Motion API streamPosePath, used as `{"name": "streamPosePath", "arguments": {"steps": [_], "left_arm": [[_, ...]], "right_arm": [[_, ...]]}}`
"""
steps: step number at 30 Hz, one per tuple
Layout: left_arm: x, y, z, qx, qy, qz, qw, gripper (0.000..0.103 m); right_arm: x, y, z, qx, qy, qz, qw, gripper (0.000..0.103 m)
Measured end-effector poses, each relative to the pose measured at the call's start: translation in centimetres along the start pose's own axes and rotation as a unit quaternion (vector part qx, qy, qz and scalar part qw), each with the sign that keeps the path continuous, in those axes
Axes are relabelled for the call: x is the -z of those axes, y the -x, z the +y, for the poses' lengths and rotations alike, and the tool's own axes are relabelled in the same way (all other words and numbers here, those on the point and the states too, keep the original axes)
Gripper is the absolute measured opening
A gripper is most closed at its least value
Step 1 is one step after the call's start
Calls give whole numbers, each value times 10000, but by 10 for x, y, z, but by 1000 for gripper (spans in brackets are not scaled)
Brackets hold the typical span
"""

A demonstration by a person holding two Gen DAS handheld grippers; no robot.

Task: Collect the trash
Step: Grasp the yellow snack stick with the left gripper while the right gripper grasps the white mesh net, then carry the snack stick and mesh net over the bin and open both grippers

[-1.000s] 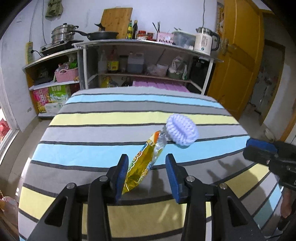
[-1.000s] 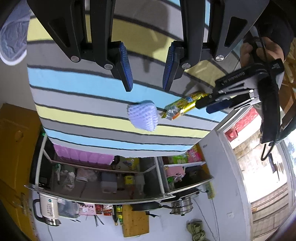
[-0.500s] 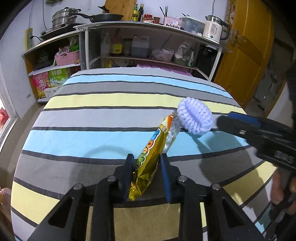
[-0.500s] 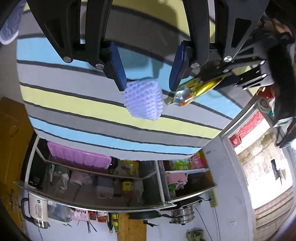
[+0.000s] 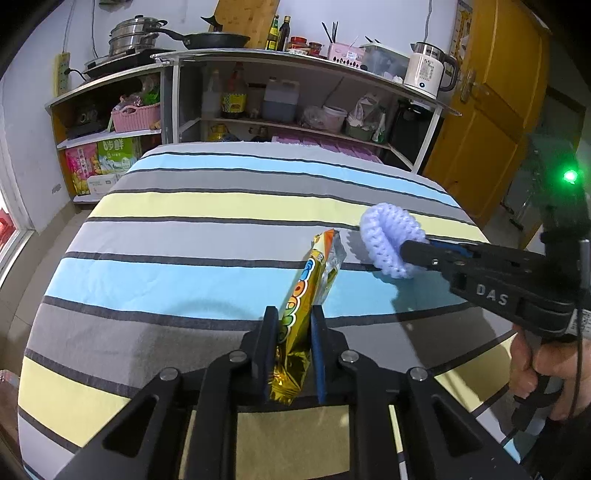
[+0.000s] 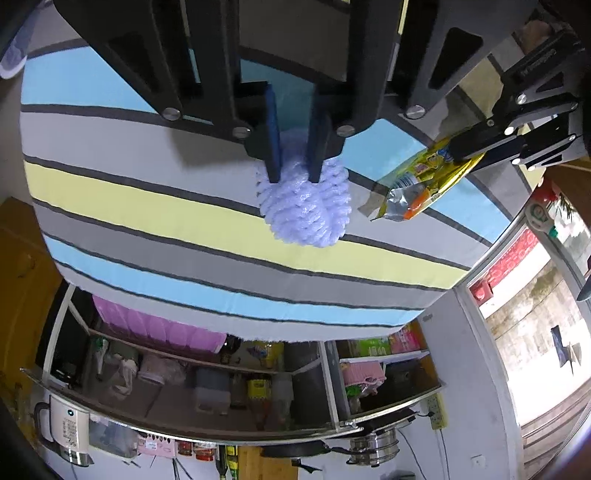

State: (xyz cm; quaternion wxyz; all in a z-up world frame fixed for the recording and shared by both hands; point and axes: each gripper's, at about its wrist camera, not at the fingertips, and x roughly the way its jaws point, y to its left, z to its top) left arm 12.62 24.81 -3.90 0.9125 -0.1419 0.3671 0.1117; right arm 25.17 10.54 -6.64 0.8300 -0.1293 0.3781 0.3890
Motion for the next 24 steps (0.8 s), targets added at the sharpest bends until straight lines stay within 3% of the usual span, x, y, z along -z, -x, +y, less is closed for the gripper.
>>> {"name": "streamPosePath", "arguments": {"steps": [11,24], "left_arm": [[4,29,-28,163,-1,-222,9996,16],[15,60,-112,756,-474,-376,9953,16]], "right_arm": [[27,68,-12,-70,-314,-420,9986,12],[85,156,-53,366,-842,-803,9925,12]]}}
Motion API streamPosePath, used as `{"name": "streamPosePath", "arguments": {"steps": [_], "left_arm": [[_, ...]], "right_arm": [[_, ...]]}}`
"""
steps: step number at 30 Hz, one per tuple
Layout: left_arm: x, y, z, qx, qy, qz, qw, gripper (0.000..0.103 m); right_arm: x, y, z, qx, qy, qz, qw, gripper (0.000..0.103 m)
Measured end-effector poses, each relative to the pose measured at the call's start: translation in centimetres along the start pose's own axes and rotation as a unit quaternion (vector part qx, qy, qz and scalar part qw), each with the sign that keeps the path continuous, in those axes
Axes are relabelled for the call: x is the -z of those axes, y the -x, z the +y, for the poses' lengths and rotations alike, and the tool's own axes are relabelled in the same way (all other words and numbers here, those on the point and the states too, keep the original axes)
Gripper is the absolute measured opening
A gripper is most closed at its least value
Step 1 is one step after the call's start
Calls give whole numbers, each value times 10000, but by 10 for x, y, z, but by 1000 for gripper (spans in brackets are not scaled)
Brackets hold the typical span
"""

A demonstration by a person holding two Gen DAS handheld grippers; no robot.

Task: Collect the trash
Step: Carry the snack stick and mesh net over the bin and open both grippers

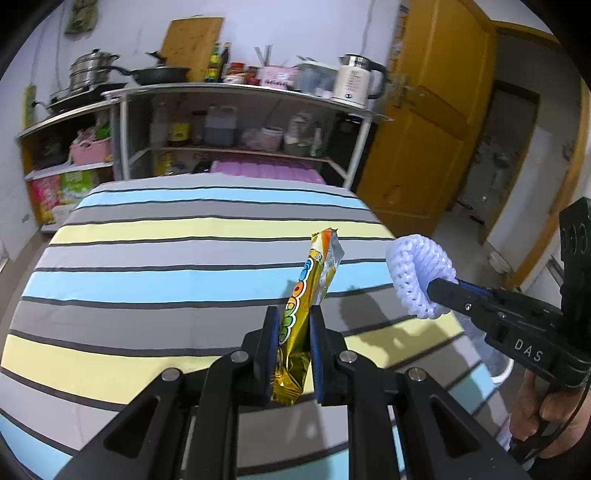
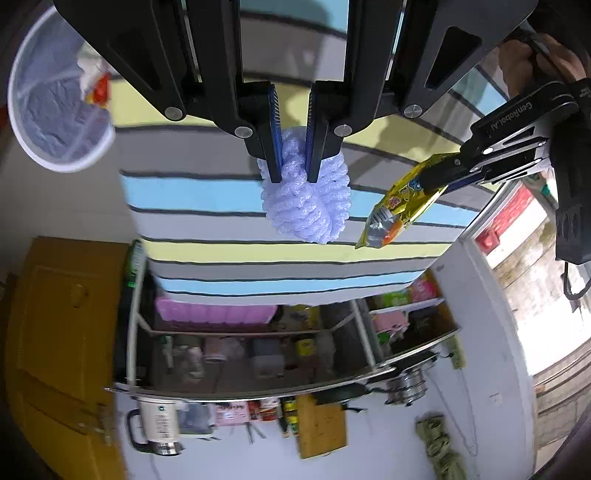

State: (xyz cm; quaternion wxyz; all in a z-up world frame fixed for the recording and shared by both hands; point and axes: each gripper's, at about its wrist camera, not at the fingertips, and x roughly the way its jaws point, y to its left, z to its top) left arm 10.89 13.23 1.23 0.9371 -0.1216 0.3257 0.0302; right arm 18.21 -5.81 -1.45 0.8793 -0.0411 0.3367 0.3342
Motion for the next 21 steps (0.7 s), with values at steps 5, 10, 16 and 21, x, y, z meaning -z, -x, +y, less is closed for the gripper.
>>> {"name": "streamPosePath", "arguments": {"steps": [5,10,16,21], "left_arm": [[-2,1,-33,255,-216,-21,9994,16],[-3,-2,-62,465,-394,16,9981,16],[-4,-7,-95,679,-601,56,9959,16],[-4,-17,-118,829,-755,141,9936,16]], "right_arm": [[12,30,-25,203,-197,-151,9995,12],[24,56,-47,402,-368,-266,9982,12],[39,76,-69,584,-562,-345,9961,12],[49,87,-90,737,-758,-385,9937,12]]}}
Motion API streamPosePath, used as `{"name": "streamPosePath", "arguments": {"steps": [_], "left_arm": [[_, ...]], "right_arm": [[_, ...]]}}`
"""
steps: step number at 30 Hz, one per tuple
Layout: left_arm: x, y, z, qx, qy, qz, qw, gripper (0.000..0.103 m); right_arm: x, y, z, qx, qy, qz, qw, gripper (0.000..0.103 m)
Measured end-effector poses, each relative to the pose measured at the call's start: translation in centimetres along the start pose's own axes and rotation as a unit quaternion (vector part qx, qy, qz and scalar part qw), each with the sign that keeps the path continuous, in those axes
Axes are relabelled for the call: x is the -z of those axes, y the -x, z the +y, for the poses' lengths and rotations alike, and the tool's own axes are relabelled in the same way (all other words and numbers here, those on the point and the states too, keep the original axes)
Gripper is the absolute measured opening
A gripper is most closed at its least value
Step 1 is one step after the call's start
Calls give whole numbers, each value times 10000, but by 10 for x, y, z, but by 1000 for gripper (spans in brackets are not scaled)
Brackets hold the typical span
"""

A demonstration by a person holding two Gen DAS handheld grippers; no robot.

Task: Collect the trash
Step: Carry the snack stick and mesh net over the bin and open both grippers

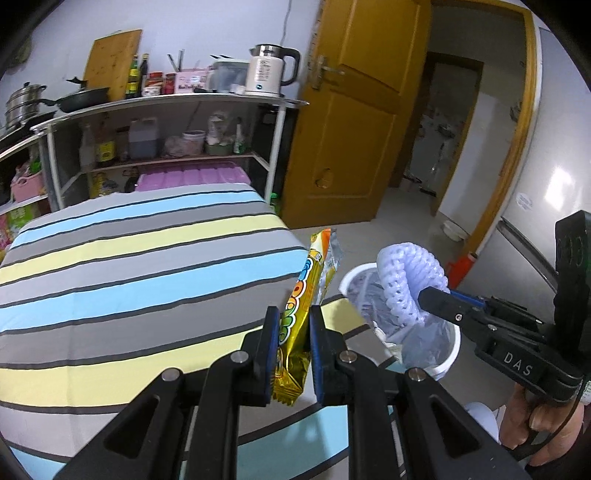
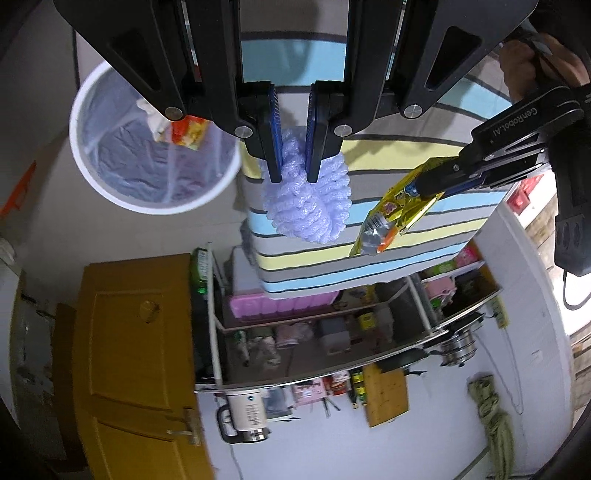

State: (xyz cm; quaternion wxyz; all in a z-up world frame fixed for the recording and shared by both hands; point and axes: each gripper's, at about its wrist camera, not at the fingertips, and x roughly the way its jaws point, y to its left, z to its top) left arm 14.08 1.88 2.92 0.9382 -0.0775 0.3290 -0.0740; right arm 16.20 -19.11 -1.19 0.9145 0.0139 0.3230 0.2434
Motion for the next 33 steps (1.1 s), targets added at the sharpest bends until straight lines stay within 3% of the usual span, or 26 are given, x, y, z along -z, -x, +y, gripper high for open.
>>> {"name": "streamPosePath", "arguments": {"steps": [16,28,33], "left_arm": [[-1,-55,-70,549,-414,363,9970,16],[1,-97,-95,807,-534,746,9925,17],[2,-111,-99,875,-507,874,9910,22]], "right_arm": [[16,9,-81,547,-643,67,9964,12],[28,-8,-116,711,-979,330,9921,13],[31,-14,-127,791,-1091,437,9899,15]]}}
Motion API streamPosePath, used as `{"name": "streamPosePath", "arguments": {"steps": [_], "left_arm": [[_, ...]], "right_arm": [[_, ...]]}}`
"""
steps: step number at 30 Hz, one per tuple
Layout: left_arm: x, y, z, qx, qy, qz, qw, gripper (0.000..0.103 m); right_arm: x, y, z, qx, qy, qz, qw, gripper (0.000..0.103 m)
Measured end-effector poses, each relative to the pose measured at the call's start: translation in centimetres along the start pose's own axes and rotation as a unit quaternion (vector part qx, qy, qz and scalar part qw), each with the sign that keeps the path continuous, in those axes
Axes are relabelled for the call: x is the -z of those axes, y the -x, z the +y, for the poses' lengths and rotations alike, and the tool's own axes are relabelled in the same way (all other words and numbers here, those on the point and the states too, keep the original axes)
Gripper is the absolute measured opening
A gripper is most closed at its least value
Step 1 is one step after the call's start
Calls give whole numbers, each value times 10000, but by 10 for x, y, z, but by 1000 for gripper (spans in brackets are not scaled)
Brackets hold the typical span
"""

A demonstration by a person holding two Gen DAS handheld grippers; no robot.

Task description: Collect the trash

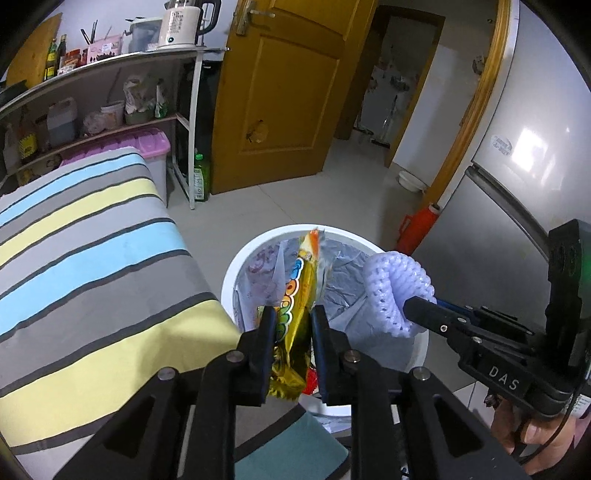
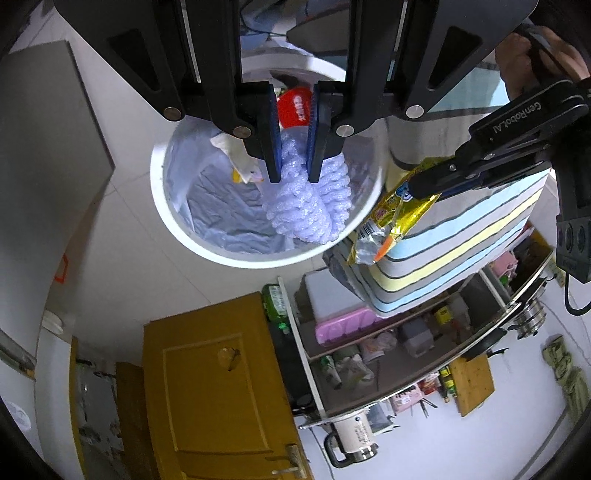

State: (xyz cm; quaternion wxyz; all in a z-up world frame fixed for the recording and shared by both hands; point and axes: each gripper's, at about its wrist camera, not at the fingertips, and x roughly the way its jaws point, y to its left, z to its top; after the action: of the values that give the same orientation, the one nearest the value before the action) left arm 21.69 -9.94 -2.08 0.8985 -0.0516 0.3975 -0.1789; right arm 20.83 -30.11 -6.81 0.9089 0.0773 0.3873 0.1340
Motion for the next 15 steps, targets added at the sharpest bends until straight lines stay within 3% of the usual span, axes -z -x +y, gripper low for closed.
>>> {"name": "streamPosePath", "arguments": {"steps": [7,15], "left_arm": [[-1,-5,2,70,25,59,10000,29],[1,7,3,44,16,-96,9999,29]], "right_arm": [[2,-4,-7,77,-103,61,9999,29],[3,6,-5,94,-59,-47,9999,33]]}}
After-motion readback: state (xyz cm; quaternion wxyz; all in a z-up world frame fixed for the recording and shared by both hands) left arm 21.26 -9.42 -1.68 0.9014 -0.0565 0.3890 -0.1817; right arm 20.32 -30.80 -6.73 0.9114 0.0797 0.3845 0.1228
